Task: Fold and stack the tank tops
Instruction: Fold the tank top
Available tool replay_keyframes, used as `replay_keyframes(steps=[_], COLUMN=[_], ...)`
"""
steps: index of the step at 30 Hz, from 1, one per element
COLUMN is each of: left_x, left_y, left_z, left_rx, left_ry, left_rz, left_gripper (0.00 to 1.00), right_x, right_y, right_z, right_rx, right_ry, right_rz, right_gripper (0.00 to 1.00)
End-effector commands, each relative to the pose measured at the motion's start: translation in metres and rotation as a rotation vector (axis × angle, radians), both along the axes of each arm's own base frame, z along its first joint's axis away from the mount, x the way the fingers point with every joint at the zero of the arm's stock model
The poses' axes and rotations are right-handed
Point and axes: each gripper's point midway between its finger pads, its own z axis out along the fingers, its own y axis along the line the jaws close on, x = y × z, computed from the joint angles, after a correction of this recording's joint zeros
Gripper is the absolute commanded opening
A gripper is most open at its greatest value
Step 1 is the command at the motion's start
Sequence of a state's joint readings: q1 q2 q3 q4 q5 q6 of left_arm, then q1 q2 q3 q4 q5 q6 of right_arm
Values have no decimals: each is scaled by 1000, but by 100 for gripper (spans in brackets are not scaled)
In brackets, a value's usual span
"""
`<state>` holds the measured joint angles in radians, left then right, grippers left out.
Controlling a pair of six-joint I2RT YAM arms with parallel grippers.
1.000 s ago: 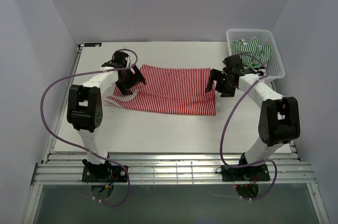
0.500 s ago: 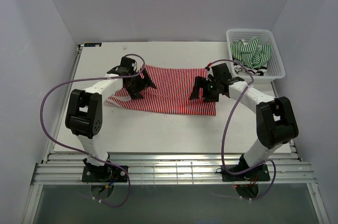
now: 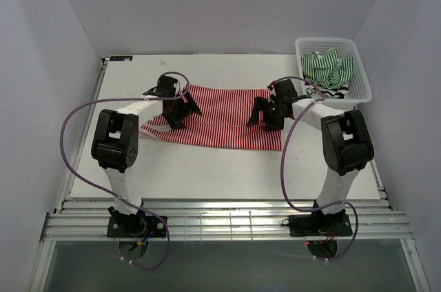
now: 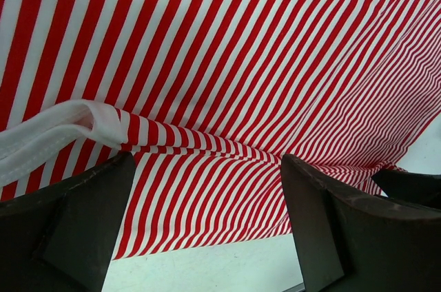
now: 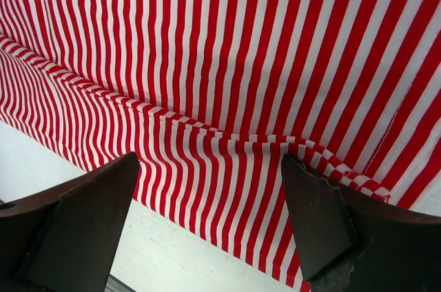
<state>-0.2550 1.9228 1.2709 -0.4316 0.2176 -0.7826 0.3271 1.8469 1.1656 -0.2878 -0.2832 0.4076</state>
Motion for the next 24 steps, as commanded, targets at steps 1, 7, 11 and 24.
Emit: replay_keyframes(steps=[1,7,11,24], left_x=[-4,-61,-98,-113], left_y=[9,24,33,37], left_z=[-7,-19,-19,16], left_rx=[43,61,63,48], left_ry=[15,109,133,7], left_rz=[15,35,74,61], left_gripper=[98,98,98,98], right_x=[6,-47,-85,-117], right_y=[-3,-15,-19,-23], right_z=[0,-13,-17,18], right_rx=[-15,1,14,25], right_ry=[-26,39,61,-55], right_rz=[3,2,24,39], right_gripper=[90,90,90,90])
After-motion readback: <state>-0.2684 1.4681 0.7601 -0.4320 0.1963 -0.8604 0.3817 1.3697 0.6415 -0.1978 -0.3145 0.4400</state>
